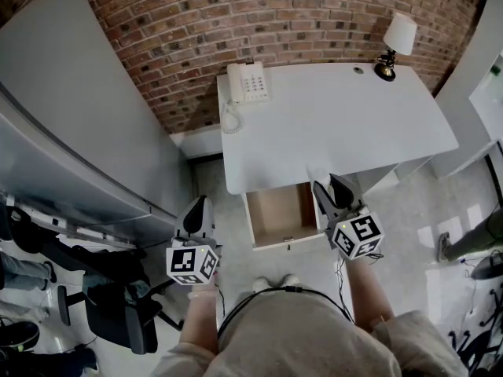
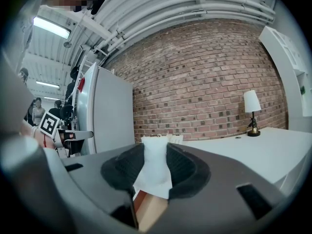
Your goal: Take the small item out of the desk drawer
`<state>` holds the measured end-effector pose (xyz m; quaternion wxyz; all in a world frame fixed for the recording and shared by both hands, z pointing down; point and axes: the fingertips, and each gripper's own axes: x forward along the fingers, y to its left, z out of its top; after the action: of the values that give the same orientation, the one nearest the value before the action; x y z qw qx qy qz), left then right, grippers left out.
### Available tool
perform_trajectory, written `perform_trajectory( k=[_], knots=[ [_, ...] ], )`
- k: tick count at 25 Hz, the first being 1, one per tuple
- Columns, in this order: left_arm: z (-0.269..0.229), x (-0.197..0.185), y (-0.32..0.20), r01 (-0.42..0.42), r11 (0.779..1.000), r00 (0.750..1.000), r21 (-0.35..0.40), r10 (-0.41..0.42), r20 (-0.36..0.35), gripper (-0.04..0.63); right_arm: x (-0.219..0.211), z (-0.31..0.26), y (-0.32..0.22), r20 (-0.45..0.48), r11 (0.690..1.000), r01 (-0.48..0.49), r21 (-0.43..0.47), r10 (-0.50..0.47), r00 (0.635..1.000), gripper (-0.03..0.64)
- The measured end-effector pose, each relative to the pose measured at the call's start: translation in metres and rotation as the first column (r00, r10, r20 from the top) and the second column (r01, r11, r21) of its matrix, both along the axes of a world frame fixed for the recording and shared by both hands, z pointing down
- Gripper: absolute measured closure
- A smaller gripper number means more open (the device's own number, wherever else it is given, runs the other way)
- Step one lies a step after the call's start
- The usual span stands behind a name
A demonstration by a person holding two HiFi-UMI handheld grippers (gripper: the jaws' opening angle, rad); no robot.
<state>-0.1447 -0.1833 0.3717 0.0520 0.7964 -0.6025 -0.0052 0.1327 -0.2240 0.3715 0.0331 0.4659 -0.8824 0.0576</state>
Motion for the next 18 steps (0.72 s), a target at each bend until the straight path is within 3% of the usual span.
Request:
perform_trajectory(
  k=[18],
  knots=[
    [0.0045, 0.0009, -0.0084, 0.004, 1.000, 1.000, -0.004, -0.004, 0.003, 0.591, 0.0002, 0.0009, -0.0092, 0.008, 1.000, 0.005, 0.013, -0.005, 1.000, 0.466]
  ],
)
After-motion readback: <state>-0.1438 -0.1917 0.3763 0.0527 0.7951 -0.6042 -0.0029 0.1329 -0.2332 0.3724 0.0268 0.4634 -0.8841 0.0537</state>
